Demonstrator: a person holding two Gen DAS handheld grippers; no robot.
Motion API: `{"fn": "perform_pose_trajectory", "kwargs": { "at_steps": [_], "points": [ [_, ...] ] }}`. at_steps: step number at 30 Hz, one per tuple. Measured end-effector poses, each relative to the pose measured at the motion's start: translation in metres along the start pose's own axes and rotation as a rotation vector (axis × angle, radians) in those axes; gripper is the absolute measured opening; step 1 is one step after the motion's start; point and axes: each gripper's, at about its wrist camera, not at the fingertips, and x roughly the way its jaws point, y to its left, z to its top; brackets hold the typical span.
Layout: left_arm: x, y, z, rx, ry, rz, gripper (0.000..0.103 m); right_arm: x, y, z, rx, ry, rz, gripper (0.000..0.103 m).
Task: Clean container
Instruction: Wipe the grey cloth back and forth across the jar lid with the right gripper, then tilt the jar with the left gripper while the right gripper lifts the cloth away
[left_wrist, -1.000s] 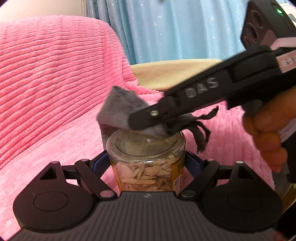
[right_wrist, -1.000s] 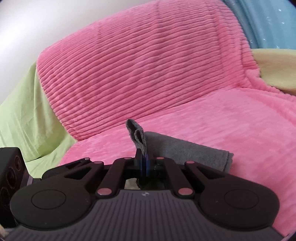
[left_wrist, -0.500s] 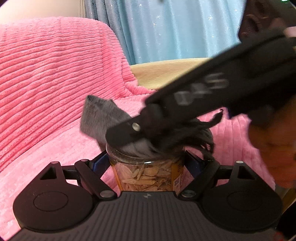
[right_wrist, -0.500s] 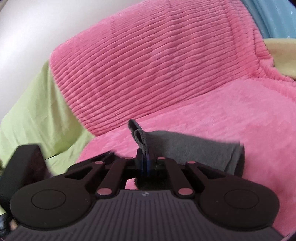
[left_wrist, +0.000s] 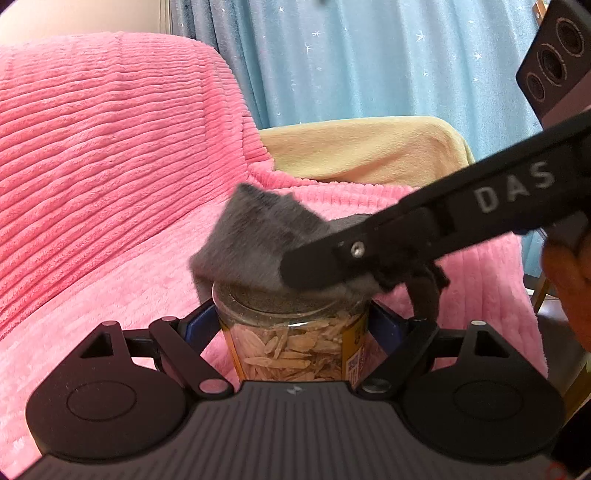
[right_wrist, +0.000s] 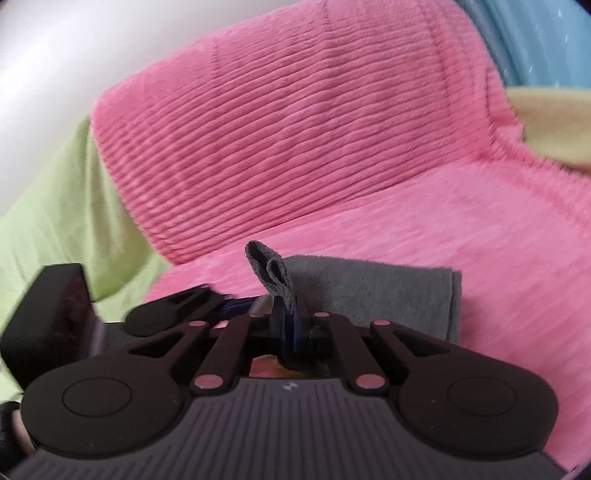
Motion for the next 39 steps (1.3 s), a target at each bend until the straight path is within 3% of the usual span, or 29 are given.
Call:
{"fn": "perform_pose_trajectory", "kwargs": {
  "at_steps": [6, 12, 16, 22, 27, 33, 37, 39],
  "points": [
    [0.0, 0.001, 0.001, -0.001, 0.001, 0.003, 0.085, 0.018, 0.002, 0.006, 0.008, -0.012, 0.007, 0.001],
    [0.002, 0.006, 0.002, -0.005, 0.004, -0.001, 0.085, 0.017, 0.0, 0.013, -0.101, -0.043, -0.145, 0.001],
    [0.002, 0.007, 0.001, -0.001, 0.003, -0.001, 0.085, 0.001, -0.007, 0.009, -0.052, -0.03, -0.119, 0.001],
    [0.002, 0.007, 0.001, -0.002, 0.005, 0.001, 0.085, -0.002, 0.0, -0.002, 0.033, -0.007, 0.028, 0.002],
    [0.003, 0.007, 0.001, 0.001, 0.009, 0.005, 0.085, 0.017, 0.004, 0.005, 0.008, -0.018, 0.015, 0.002],
    [0.002, 0.006, 0.003, 0.003, 0.017, 0.004, 0.085, 0.011, -0.006, 0.009, -0.052, -0.064, -0.107, 0.001],
    [0.001, 0.005, 0.004, 0.009, 0.025, 0.006, 0.085, -0.006, -0.012, 0.006, -0.01, -0.057, -0.098, 0.001],
    [0.001, 0.006, 0.004, 0.006, 0.03, 0.006, 0.085, -0.012, -0.01, 0.002, 0.027, -0.04, -0.053, 0.002]
  ]
}}
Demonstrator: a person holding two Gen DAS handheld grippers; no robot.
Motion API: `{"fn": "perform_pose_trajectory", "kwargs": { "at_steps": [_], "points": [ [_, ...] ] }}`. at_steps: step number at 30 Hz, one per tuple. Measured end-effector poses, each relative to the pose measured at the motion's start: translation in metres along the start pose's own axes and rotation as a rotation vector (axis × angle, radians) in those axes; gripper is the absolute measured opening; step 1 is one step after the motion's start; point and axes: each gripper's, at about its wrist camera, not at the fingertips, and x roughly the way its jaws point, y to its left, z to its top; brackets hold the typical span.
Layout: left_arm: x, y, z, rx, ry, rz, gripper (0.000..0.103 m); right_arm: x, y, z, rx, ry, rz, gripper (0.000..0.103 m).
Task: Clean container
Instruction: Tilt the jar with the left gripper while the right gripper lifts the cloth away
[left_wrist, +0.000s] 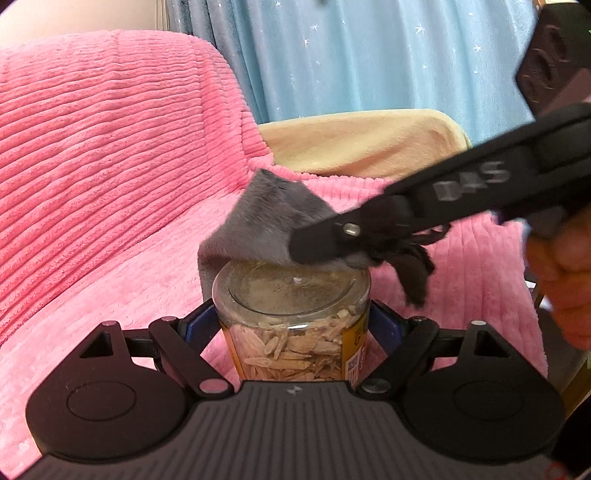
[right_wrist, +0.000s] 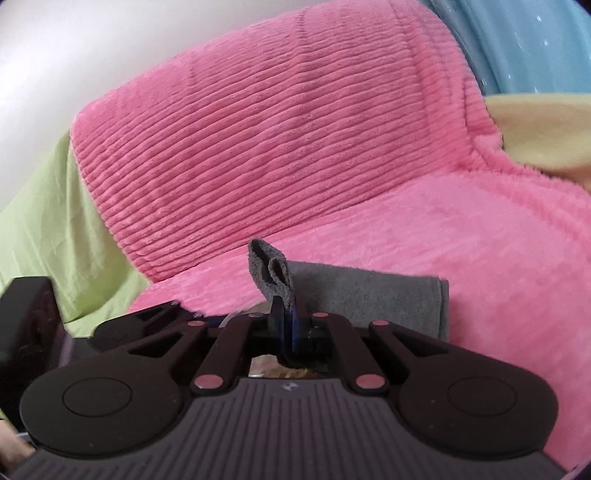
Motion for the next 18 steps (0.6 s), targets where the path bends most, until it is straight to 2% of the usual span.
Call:
{"fn": "perform_pose_trajectory", "kwargs": {
  "at_steps": [3, 5, 9, 13, 18],
  "points": [
    [-0.001, 0.0, 0.001, -0.003, 0.007, 0.002, 0.085, 0.002, -0.002, -0.001, 0.065, 0.022, 0.091, 0.002],
    [0.0, 0.001, 0.002, -0.009, 0.011, 0.003, 0.085, -0.001, -0.008, 0.005, 0.102, -0.014, 0.083, 0.002],
    [0.002, 0.002, 0.008, -0.03, 0.033, 0.009, 0.086, -0.018, -0.031, 0.019, 0.157, -0.138, -0.044, 0.002],
    [0.002, 0.002, 0.014, -0.044, 0.066, 0.014, 0.09, -0.024, -0.052, 0.016, 0.164, -0.171, -0.181, 0.003],
    [0.0, 0.004, 0.027, -0.066, 0.093, 0.021, 0.094, -0.022, -0.067, 0.012, 0.222, -0.161, -0.199, 0.002]
  ]
}}
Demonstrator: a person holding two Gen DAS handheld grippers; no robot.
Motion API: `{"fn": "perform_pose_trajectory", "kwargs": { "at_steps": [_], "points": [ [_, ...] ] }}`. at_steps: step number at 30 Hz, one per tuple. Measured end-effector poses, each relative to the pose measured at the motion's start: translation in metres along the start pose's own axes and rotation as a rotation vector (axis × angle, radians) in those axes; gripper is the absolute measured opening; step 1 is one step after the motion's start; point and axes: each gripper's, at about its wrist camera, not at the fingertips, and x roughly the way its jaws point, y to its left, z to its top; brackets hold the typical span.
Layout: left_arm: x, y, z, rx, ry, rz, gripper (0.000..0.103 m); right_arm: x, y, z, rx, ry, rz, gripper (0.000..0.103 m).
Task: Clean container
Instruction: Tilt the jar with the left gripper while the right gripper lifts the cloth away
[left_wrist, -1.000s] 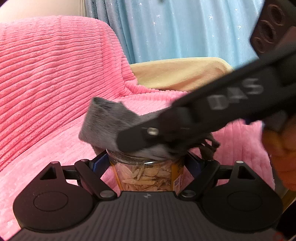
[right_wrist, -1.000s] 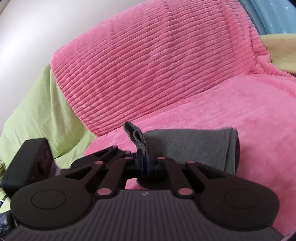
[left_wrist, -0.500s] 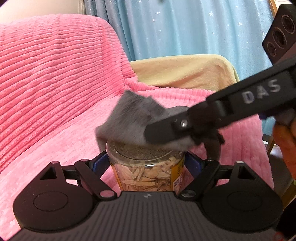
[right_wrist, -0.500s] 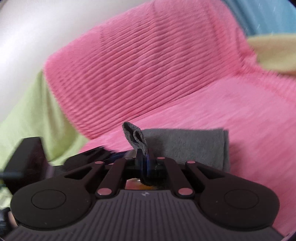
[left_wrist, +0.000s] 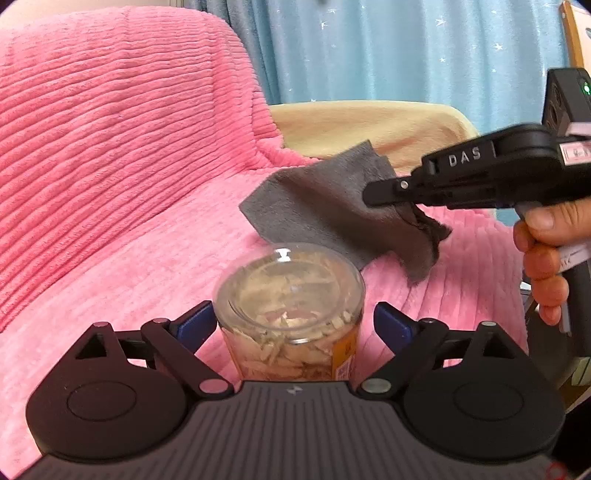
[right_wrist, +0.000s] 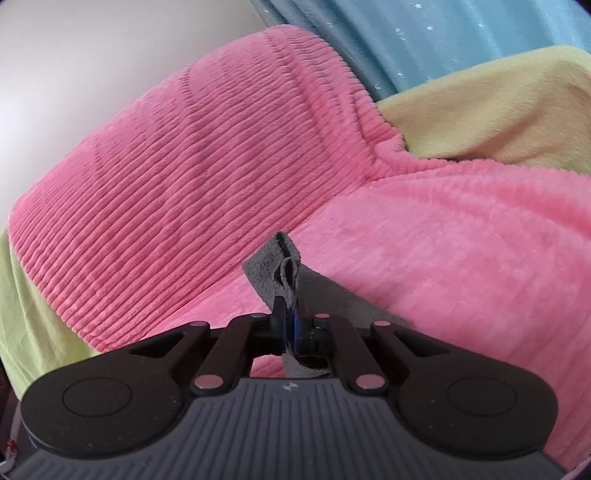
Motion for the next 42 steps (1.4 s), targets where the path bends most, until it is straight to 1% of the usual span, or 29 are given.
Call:
{"fn": "perform_pose_trajectory", "kwargs": {
  "at_steps": [3, 4, 5, 7, 10, 12, 15, 17, 19, 22, 25, 26, 30, 31, 33, 38, 40, 42],
  "points": [
    [0.004, 0.004, 0.009, -0.014, 0.032, 0.002, 0.094, 0.002, 0.0, 0.001, 0.009, -0.004, 0.001, 0.003],
    [0.006, 0.006, 0.011, -0.014, 0.046, -0.004, 0.091, 0.002, -0.002, 0.002, 0.012, -0.004, 0.0, 0.003],
    [0.009, 0.008, 0.012, -0.016, 0.062, -0.019, 0.086, 0.004, -0.003, 0.002, 0.015, -0.001, -0.002, 0.003],
    [0.011, 0.01, 0.016, -0.015, 0.078, -0.036, 0.086, 0.004, -0.006, 0.001, 0.022, 0.007, -0.01, 0.002],
    [0.015, 0.007, 0.023, 0.014, 0.083, -0.029, 0.085, 0.008, -0.012, 0.003, 0.041, 0.01, -0.021, 0.003],
    [0.02, 0.006, 0.03, 0.022, 0.063, -0.021, 0.085, 0.009, -0.014, 0.005, 0.049, 0.004, -0.025, 0.003],
    [0.025, 0.01, 0.036, -0.01, 0.001, -0.013, 0.085, 0.008, -0.014, 0.005, 0.047, 0.003, -0.028, 0.002],
    [0.025, 0.016, 0.033, -0.039, -0.004, -0.012, 0.085, 0.009, -0.015, 0.004, 0.05, 0.008, -0.029, 0.002],
    [0.02, 0.021, 0.023, -0.045, 0.03, -0.011, 0.085, 0.011, -0.017, 0.004, 0.063, 0.014, -0.03, 0.002],
    [0.001, 0.027, 0.004, -0.058, 0.072, -0.03, 0.085, 0.015, -0.016, 0.003, 0.076, 0.021, -0.025, 0.003],
    [-0.01, 0.029, -0.01, -0.037, 0.156, -0.023, 0.086, 0.016, -0.011, 0.0, 0.068, 0.026, -0.023, 0.003],
    [-0.014, 0.03, -0.01, -0.034, 0.173, -0.022, 0.086, 0.016, -0.01, -0.001, 0.067, 0.027, -0.023, 0.003],
    [-0.028, 0.036, -0.004, -0.033, 0.214, -0.019, 0.088, 0.016, -0.008, -0.003, 0.063, 0.03, -0.024, 0.003],
    [-0.03, 0.039, 0.002, -0.042, 0.22, -0.023, 0.091, 0.016, -0.008, -0.003, 0.064, 0.032, -0.025, 0.003],
    [-0.025, 0.043, 0.017, -0.052, 0.239, -0.037, 0.092, 0.017, -0.009, -0.004, 0.067, 0.035, -0.025, 0.003],
    [0.008, 0.04, 0.054, -0.014, 0.32, -0.059, 0.092, 0.02, -0.011, -0.003, 0.079, 0.038, -0.022, 0.002],
    [0.025, 0.033, 0.063, 0.014, 0.375, -0.079, 0.092, 0.02, -0.013, -0.002, 0.086, 0.035, -0.02, 0.002],
    [0.041, 0.026, 0.064, 0.049, 0.442, -0.087, 0.092, 0.019, -0.015, -0.001, 0.093, 0.032, -0.019, 0.003]
  ]
}}
